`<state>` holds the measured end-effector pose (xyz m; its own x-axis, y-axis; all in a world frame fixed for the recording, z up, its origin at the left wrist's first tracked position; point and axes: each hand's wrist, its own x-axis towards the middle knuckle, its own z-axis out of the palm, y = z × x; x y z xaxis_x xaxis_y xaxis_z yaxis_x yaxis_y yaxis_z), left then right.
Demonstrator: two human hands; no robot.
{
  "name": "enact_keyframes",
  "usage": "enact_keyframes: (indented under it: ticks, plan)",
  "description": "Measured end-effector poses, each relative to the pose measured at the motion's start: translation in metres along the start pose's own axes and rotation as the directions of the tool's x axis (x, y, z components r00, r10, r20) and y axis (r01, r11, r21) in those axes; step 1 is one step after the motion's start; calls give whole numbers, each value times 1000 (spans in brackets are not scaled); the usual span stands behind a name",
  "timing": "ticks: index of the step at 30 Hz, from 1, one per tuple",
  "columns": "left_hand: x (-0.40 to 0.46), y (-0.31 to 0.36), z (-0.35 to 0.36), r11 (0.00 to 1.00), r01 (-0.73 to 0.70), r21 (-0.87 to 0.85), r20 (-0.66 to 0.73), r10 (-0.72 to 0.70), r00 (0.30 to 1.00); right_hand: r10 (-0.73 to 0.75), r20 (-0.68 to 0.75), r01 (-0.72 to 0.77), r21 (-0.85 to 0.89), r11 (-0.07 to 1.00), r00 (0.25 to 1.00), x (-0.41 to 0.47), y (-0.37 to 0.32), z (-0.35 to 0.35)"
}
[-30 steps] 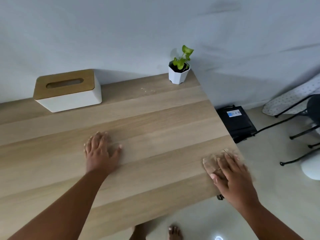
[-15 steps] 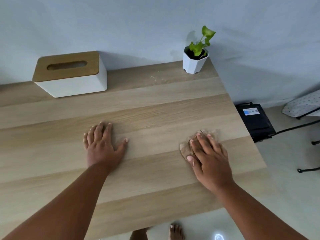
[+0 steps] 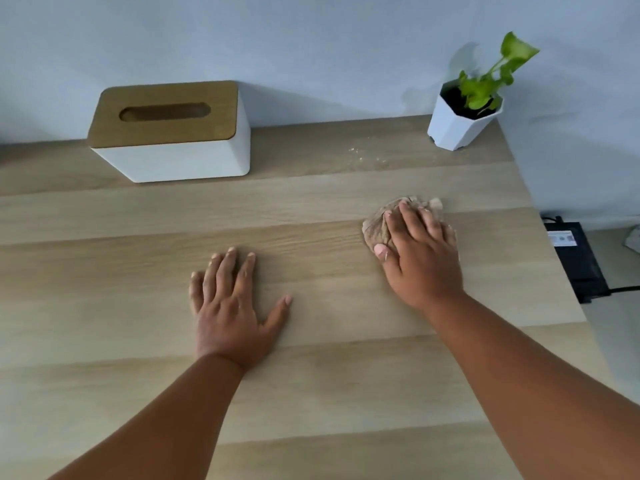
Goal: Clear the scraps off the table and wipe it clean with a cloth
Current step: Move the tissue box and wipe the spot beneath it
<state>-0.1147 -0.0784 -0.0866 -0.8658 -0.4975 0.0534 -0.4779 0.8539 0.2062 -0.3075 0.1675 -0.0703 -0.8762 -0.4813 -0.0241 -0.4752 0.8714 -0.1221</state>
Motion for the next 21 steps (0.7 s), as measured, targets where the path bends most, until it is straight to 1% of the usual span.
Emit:
enact_keyframes:
  ticks: [6, 9, 14, 17, 21]
  plan:
    - [2, 1, -4, 1000, 1, 30, 55, -2, 998, 57, 46, -55, -29, 998, 997, 79, -9, 1]
    - [3, 0, -2, 1000, -6, 24, 57, 4, 998, 107, 49, -105, -39, 994, 993, 119, -16, 2]
    - [3, -1, -1, 1000, -13, 15, 59, 12, 998, 138, 42, -137, -10, 990, 990, 173, -37, 2]
    - [4, 0, -3, 1000, -10, 12, 75, 9, 997, 67, 38, -67, 4, 998, 997, 185, -50, 4]
    - [5, -1, -5, 1000, 0, 15, 89, -1, 996, -136, 22, 135, 36, 990, 991, 163, -55, 5]
